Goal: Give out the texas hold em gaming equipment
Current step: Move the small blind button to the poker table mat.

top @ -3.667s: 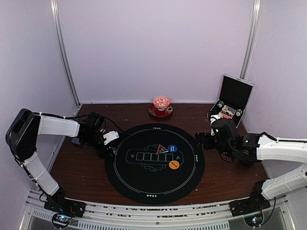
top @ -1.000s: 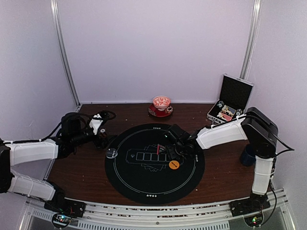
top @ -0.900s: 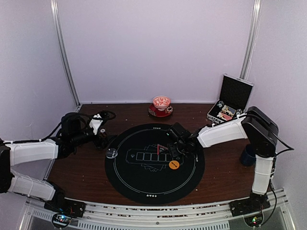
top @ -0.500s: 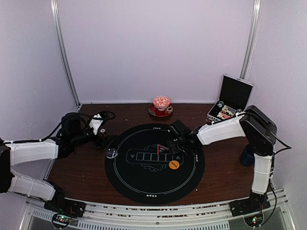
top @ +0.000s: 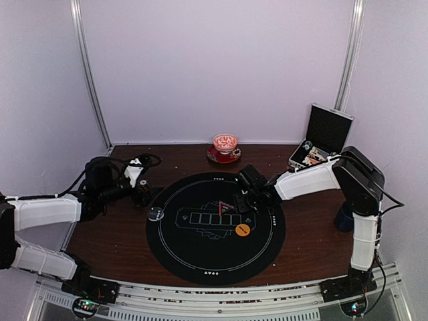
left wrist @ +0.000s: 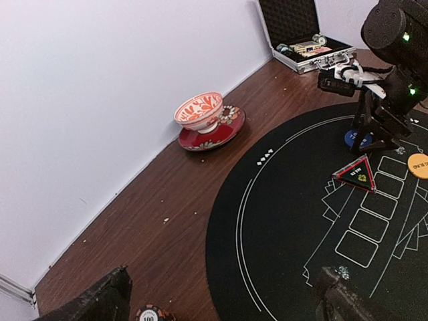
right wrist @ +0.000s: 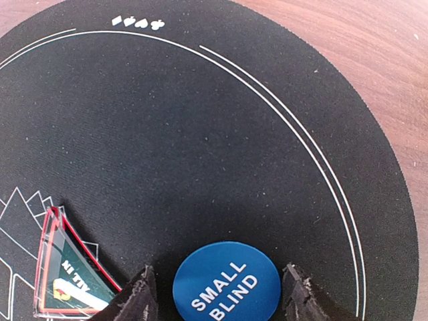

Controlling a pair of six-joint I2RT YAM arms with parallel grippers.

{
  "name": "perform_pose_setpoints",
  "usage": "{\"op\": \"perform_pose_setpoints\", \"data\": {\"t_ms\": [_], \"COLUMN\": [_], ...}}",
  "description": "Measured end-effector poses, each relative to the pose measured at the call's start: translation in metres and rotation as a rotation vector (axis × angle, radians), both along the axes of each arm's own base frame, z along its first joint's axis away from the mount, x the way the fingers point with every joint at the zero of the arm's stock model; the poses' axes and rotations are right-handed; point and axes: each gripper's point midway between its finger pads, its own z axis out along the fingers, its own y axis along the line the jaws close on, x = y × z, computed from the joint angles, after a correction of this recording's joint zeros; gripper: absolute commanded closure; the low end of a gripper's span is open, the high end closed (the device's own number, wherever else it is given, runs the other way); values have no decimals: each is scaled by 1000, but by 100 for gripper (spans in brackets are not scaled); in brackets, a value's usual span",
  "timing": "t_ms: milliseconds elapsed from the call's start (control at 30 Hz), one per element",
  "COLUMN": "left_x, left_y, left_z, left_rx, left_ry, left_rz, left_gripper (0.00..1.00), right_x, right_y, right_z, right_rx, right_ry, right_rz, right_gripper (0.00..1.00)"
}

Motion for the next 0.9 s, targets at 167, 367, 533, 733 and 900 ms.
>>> {"op": "perform_pose_setpoints", "data": {"t_ms": [167, 367, 533, 733, 900], "left_x": [0, 0, 0, 0, 1], "left_y": [0, 0, 0, 0, 0], "left_z": [-1, -3, -4, -4, -7], "left_rx": [1, 3, 4, 5, 9], "left_ry": [1, 6, 8, 10, 17], "left_rz": [0, 0, 0, 0, 1], "left_gripper": [2, 2, 2, 2, 2], "right_x": [0, -1, 0, 0, 0], "right_y": [0, 0, -1, -1, -1], "right_z": [0, -1, -2, -2, -1], "right_rx": [3, 3, 8, 14, 14], "right_ry": [2, 2, -3, -11, -11], "right_rz": [-4, -7, -18, -25, -26], "right_gripper": [40, 46, 50, 51, 51]}}
